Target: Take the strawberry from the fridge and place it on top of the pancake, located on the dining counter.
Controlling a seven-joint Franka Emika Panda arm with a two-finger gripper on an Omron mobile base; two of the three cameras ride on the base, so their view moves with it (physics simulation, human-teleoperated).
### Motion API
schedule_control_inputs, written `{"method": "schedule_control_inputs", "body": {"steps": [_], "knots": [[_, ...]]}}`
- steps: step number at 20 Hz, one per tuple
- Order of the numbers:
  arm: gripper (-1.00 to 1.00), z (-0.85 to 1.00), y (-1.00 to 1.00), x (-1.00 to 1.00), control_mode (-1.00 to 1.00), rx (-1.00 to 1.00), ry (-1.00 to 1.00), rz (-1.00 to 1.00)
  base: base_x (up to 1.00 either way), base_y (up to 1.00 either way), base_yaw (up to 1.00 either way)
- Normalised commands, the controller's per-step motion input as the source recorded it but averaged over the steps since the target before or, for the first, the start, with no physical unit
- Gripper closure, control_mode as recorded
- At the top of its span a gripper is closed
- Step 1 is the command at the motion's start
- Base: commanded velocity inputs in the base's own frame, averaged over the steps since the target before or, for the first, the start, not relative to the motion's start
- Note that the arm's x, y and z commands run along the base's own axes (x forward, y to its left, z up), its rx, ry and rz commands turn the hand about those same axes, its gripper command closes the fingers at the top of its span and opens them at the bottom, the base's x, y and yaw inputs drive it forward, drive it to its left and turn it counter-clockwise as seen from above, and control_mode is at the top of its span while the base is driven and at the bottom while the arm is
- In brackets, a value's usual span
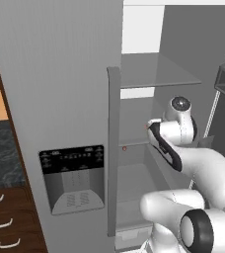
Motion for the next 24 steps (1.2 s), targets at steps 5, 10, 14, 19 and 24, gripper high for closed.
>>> {"method": "schedule_control_inputs", "body": {"steps": [5, 10, 14, 19, 24], "knots": [[-1.00, -0.15, 0.00, 0.32, -1.00, 0.00, 0.09, 0.00, 0.00, 0.00, 0.00], [-1.00, -0.18, 0.00, 0.30, -1.00, 0.00, 0.07, 0.00, 0.00, 0.00, 0.00], [-1.00, -0.20, 0.00, 0.15, -1.00, 0.00, 0.01, 0.01, 0.00, 0.00, 0.00], [-1.00, -0.23, 0.01, 0.08, -1.00, 0.00, 0.00, 0.02, 0.00, 0.00, 0.00], [-1.00, -0.17, 0.01, 0.24, -1.00, 0.00, 0.01, 0.00, 0.00, 0.00, 0.00]]}}
